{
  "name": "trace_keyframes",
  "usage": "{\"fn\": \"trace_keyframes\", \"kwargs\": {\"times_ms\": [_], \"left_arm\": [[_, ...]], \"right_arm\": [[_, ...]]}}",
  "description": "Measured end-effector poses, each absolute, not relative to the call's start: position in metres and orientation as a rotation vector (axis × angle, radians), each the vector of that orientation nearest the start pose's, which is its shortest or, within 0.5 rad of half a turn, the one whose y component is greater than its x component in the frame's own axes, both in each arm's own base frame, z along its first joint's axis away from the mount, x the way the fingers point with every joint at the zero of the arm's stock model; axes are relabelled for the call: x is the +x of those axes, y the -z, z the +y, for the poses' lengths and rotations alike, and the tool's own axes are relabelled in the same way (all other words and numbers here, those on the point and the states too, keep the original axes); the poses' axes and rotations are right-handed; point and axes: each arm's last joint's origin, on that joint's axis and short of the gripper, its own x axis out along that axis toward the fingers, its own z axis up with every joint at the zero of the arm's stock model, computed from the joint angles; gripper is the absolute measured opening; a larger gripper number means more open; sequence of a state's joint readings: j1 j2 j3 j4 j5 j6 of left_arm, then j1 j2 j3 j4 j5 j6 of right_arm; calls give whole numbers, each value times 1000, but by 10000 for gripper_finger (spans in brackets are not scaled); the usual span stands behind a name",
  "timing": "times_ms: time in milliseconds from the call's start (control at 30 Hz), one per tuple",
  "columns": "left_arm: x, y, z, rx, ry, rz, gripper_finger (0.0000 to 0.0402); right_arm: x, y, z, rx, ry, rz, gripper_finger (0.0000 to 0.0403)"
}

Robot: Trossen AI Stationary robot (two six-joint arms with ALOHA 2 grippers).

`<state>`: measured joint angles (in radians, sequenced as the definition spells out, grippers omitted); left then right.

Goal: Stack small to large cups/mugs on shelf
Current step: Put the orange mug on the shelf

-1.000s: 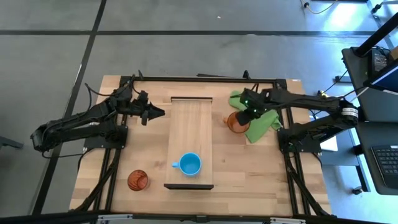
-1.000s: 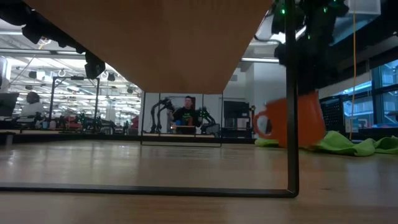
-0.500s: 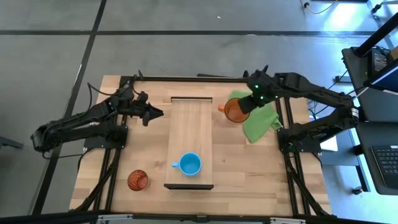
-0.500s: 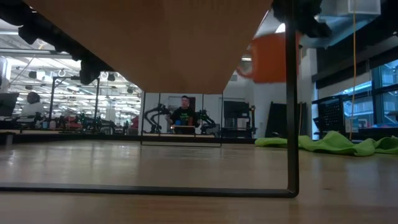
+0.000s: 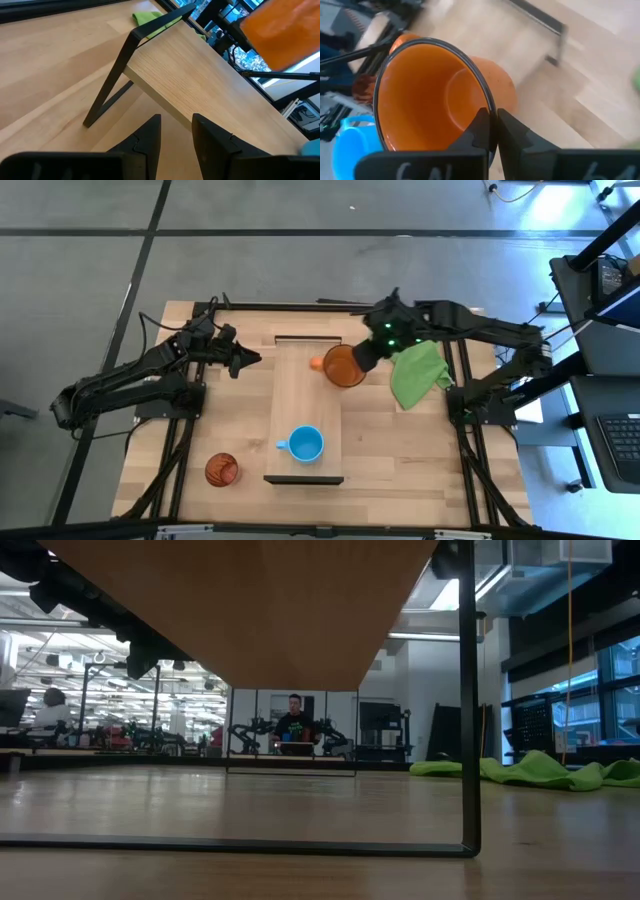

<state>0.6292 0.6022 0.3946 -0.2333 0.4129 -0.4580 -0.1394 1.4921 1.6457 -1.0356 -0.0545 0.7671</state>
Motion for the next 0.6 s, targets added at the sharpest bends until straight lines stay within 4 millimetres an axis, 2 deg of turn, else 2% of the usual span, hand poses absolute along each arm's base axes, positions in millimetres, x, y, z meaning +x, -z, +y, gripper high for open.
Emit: {"fn": "trace_keyframes", "kwargs": {"times_ms": [367,533,600], "left_arm": [[120,-221,73,-651,-295,333,104],[120,-221,72,-652,-281,335,104],[120,-221,72,-654,-271,336,104]], "right_arm": [[361,-385,-20,735,231,878,18],[376,-368,-9,737,218,950,18],[377,-367,-6,736,215,954,18]]}}
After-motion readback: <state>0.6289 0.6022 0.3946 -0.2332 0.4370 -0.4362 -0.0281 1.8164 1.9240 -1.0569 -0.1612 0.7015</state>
